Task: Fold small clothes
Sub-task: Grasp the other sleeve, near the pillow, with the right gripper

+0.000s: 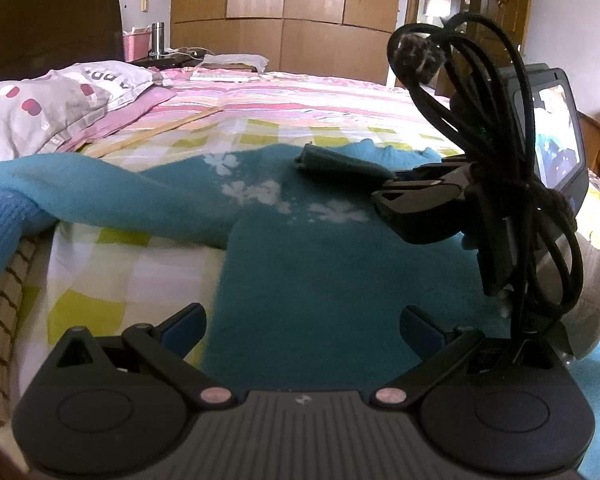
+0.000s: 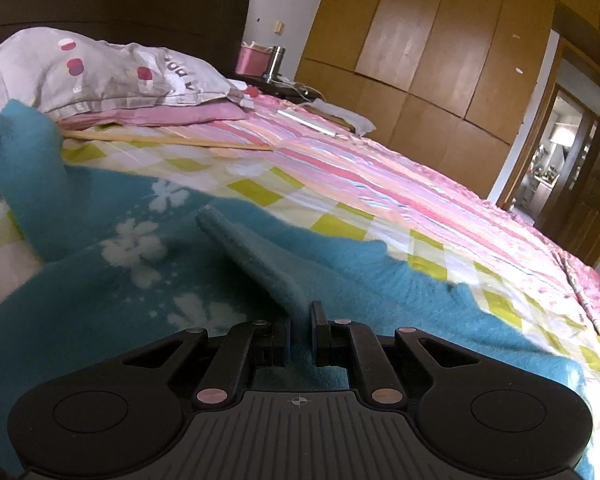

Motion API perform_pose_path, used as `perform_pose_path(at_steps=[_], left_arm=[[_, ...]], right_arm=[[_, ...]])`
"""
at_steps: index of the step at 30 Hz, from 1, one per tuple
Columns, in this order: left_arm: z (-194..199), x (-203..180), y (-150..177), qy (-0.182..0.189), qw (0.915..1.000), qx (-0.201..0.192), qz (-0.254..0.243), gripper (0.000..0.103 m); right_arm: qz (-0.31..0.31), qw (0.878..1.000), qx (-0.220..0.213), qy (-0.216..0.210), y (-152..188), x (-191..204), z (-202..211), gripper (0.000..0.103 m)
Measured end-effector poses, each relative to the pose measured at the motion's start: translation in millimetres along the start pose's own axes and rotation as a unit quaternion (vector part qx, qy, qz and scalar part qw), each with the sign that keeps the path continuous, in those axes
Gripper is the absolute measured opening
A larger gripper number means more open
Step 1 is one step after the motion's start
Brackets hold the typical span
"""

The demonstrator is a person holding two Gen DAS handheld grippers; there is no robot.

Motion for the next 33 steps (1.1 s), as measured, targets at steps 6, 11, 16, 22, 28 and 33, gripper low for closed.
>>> perform_pose_path(at_steps=[6, 11, 16, 22, 28, 33], left_arm=[[-3, 5, -1, -0.003, 0.9999, 0.007, 0.014, 0.103], [-4, 7, -1, -0.005, 0.9999, 0.007, 0.012, 0.103], [-2, 7, -2, -0.006, 0.9999, 0.003, 0.013, 0.103], [-4, 9, -2, -0.009, 0.9998, 0.004, 0.014, 0.103], [-2, 9, -3, -0.006, 1.0, 0.0, 0.008, 0.103], [6, 6, -6, 0.007, 0.9998, -0.016, 0.002, 0.103]], right_arm=[[-0.001, 1.0, -0.004, -0.004, -7, 6, -5, 0.01], [-0.006, 1.0, 0.007, -0.012, -6, 9, -10, 0.01], [-0.013, 1.0, 0.006, -0.013, -8, 9, -10, 0.01], [-0.024, 0.999, 0.018, -0.014, -7, 11, -16, 0.01], [-0.018, 0.999, 0.028, -0.028, -5, 11, -15, 0.015], [-0.037, 0.997, 0.031, -0.054, -7, 5, -7, 0.021]])
Point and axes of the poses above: each gripper's, at about its wrist camera, not at the fingertips, and z roughly against the way its jaws point, x to its left, y to its underside, the point moved 2 cm from there along -z, roughly the way its jaws point, and after that the axes turned 6 degrees about z, right-handed, at the moved point
